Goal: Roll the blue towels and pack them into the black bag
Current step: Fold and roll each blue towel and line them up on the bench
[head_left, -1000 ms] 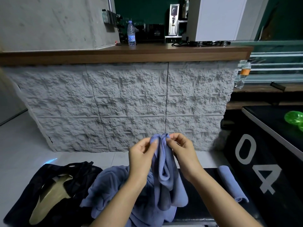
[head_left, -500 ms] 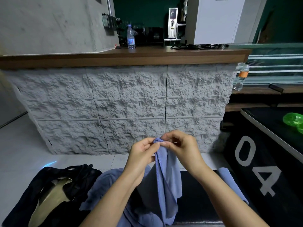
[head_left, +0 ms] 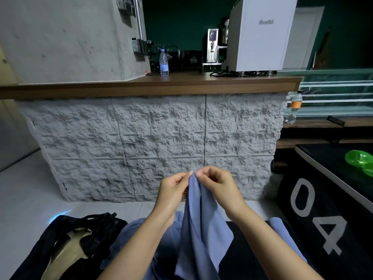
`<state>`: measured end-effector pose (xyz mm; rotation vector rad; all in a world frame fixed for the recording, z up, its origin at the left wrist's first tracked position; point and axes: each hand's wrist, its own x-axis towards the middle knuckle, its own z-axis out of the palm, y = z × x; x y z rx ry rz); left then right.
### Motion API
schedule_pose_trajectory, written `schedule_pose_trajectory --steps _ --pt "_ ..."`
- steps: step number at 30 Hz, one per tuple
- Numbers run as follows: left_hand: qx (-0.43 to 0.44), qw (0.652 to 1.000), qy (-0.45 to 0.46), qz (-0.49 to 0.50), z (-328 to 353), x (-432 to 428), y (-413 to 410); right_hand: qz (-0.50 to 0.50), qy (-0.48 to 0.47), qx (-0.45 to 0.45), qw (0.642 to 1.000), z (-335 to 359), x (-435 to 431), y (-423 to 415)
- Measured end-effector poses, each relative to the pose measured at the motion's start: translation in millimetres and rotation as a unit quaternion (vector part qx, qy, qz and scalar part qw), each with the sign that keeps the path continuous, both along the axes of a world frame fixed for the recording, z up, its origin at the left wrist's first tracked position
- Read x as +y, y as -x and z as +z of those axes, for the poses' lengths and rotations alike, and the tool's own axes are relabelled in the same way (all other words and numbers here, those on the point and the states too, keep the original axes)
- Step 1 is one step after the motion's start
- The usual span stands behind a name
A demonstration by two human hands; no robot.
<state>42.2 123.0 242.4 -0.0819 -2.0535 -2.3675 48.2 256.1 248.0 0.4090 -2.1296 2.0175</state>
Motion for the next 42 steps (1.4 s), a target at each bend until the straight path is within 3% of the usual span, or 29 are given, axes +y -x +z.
schedule_pose_trajectory --steps 5,11,13,15,17,20,22,25,28,32,36,38,40,42 --pt "0.076 0.994 0.077 -0.027 4.4 -1.5 -4.3 -0.057 0.026 -0.027 0.998 0.9 -1.9 5.2" --pt "0.141 0.987 0.074 0.004 28.3 -17.3 16.8 0.091 0.024 -0.009 0.995 -3.8 8.2 1.6" --pt "0.134 0.987 0.080 0.025 36.9 -29.6 31.9 0.123 -0.019 -0.010 0.992 -12.4 15.8 -2.5" --pt "0.124 0.987 0.092 0.043 43.8 -43.9 47.2 0.132 -0.120 0.013 0.984 -25.5 24.2 -5.7" --pt "0.115 0.986 0.098 0.072 48.6 -61.2 62.5 0.134 -0.265 0.060 0.953 -43.0 36.3 -6.6" --pt "0.108 0.981 0.090 0.132 49.1 -90.4 83.6 0.113 -0.463 0.158 0.865 -67.4 65.0 -6.0" --pt "0.110 0.977 0.076 0.168 45.2 -108.1 93.5 0.097 -0.533 0.203 0.816 -73.7 86.3 -4.4" --pt "0.119 0.970 0.087 0.193 32.1 -126.5 99.4 0.064 -0.557 0.232 0.795 -66.0 112.3 2.0" --pt "0.103 0.971 0.082 0.199 12.7 -140.8 100.9 -0.011 -0.543 0.194 0.817 -56.5 127.4 17.8" --pt "0.074 0.977 0.090 0.181 -12.3 -152.3 97.4 -0.106 -0.393 0.096 0.908 -40.3 125.0 35.0" --pt "0.080 0.979 0.022 0.185 -8.4 -158.7 88.1 -0.192 -0.294 0.132 0.927 -12.9 115.7 42.6" --pt "0.091 0.978 0.006 0.188 -5.3 -159.6 82.1 -0.229 -0.292 0.146 0.917 -8.6 117.0 47.0" --pt "0.077 0.982 0.026 0.169 -9.8 -158.2 73.9 -0.243 -0.330 0.101 0.907 -12.6 119.3 52.0" --pt "0.060 0.987 0.001 0.150 -14.4 -160.8 68.1 -0.206 -0.259 0.048 0.942 -18.2 117.7 50.1"
